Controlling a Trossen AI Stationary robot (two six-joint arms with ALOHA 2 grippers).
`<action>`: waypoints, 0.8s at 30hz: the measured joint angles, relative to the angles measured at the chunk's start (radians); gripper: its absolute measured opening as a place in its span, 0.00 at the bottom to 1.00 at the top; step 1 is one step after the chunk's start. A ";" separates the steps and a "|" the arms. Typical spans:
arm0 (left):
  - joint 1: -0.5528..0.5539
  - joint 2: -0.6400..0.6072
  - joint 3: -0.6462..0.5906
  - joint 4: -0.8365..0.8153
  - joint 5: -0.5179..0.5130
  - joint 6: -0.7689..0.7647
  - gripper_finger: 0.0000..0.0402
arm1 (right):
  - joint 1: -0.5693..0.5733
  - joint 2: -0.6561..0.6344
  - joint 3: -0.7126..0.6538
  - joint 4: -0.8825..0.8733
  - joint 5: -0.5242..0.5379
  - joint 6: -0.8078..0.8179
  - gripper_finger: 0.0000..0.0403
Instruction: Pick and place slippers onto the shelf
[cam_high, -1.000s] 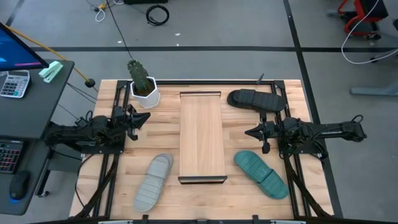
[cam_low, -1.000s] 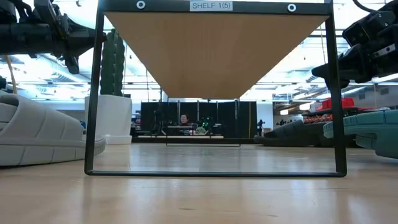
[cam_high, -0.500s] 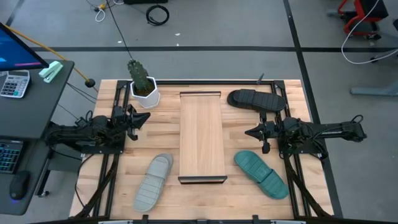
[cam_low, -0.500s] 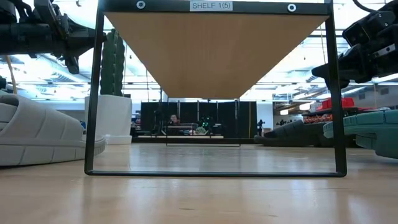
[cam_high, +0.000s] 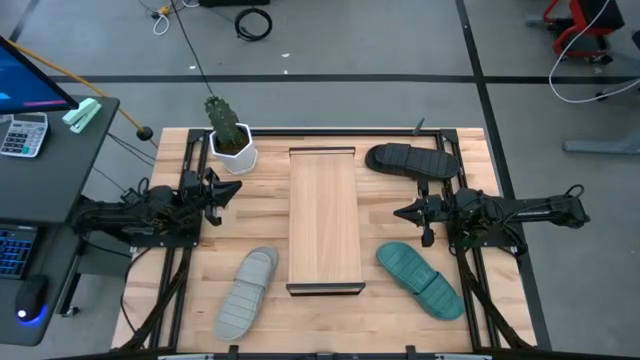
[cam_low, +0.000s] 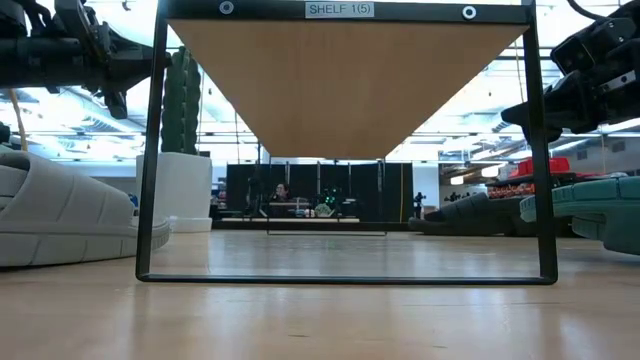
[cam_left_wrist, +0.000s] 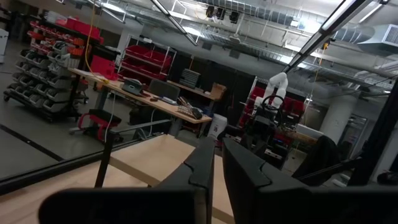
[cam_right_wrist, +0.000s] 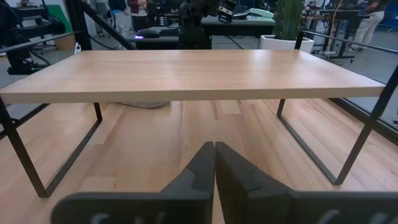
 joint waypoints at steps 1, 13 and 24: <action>0.000 0.000 0.000 0.000 0.000 0.000 0.10 | 0.000 0.000 0.000 0.000 0.000 0.000 0.05; 0.000 0.000 0.000 0.000 0.000 0.000 0.07 | 0.000 0.000 0.000 0.000 0.000 0.000 0.05; 0.000 0.000 0.000 0.000 0.000 -0.001 0.09 | 0.000 0.000 0.000 0.000 0.000 -0.002 0.05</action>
